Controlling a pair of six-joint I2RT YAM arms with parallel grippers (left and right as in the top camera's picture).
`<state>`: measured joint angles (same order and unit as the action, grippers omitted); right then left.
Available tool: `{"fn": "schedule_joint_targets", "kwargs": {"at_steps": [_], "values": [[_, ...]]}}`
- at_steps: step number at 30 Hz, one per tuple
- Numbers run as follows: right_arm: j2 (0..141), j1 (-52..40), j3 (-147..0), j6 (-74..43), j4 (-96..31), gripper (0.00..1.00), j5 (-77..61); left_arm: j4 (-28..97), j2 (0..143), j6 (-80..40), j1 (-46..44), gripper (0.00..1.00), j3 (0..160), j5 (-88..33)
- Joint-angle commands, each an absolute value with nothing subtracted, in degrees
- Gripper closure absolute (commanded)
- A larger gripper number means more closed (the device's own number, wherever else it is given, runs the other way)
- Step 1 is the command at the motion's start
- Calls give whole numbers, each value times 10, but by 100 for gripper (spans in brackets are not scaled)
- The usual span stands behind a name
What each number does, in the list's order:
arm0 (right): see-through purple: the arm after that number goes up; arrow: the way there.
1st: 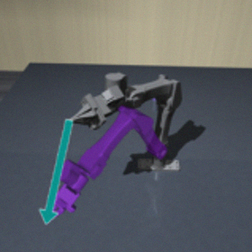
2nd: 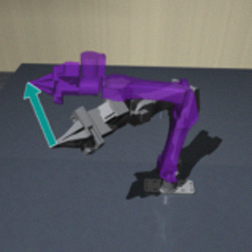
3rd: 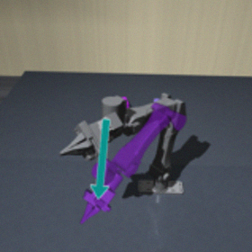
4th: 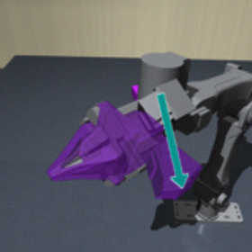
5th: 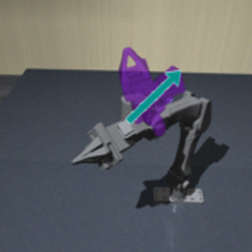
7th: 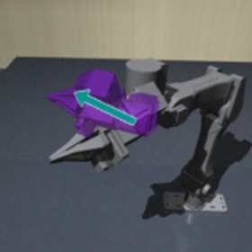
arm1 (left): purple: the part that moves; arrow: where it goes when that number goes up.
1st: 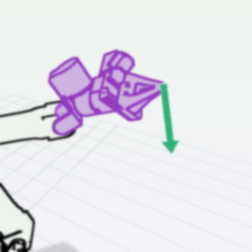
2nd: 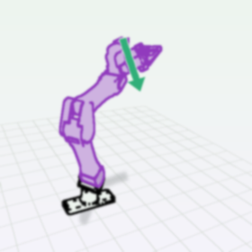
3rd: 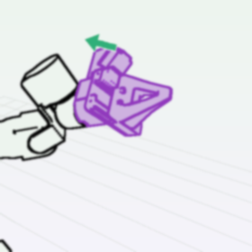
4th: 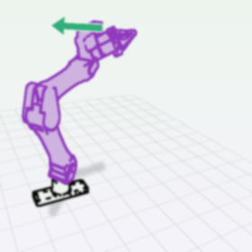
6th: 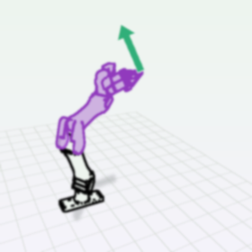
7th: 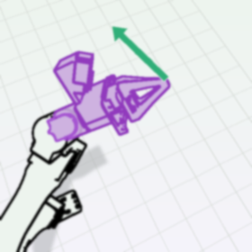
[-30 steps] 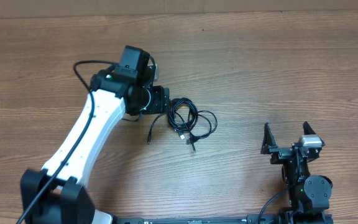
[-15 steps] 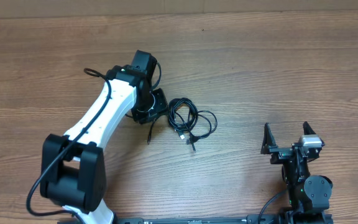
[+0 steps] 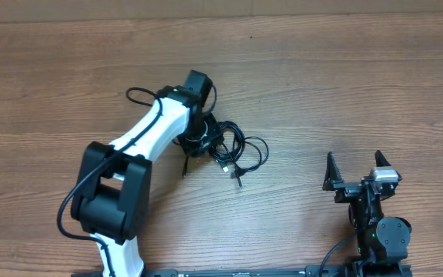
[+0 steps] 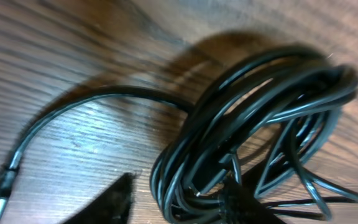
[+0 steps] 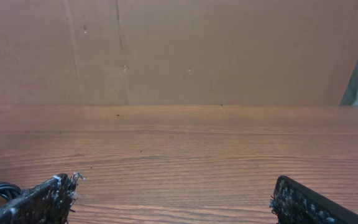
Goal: Untangle cables
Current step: 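Close the left gripper on the coiled cable loops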
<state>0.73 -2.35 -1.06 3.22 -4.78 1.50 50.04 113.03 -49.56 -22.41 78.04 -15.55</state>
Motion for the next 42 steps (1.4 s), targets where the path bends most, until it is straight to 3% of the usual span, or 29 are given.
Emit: {"fn": "schedule_joint_targets", "kwargs": {"at_steps": [1,4,8,12,14,16,19,22,25,31,32,33,42], "values": [[2,-25,-4,30,-47,0,14,502,1151,-502,-232,68,789,-139],[2,-25,-4,31,-47,0,14,514,1159,-511,-233,95,789,-138],[2,-25,-4,30,-47,0,14,547,1159,-597,-233,96,789,-149],[2,-25,-4,31,-47,0,14,566,1159,-723,-229,96,789,-290],[2,-25,-4,30,-47,0,14,551,1159,-721,-229,95,789,-358],[2,-25,-4,30,-47,0,14,533,1159,-688,-229,89,789,-387],[2,-25,-4,30,-47,0,14,510,1159,-592,-228,78,789,-361],[2,-25,-4,30,-47,0,14,512,1156,-504,-224,58,790,-311],[2,-25,-4,30,-47,0,14,510,1156,-403,-218,44,803,-267],[2,-25,-4,30,-47,0,14,507,1156,-66,-214,44,868,-193],[2,-25,-4,30,-47,0,14,505,1156,-14,-214,43,878,-190],[2,-25,-4,30,-47,0,14,489,1156,62,-216,34,888,-191],[2,-25,-4,30,-47,0,14,439,1160,300,-239,30,881,-195]]}}
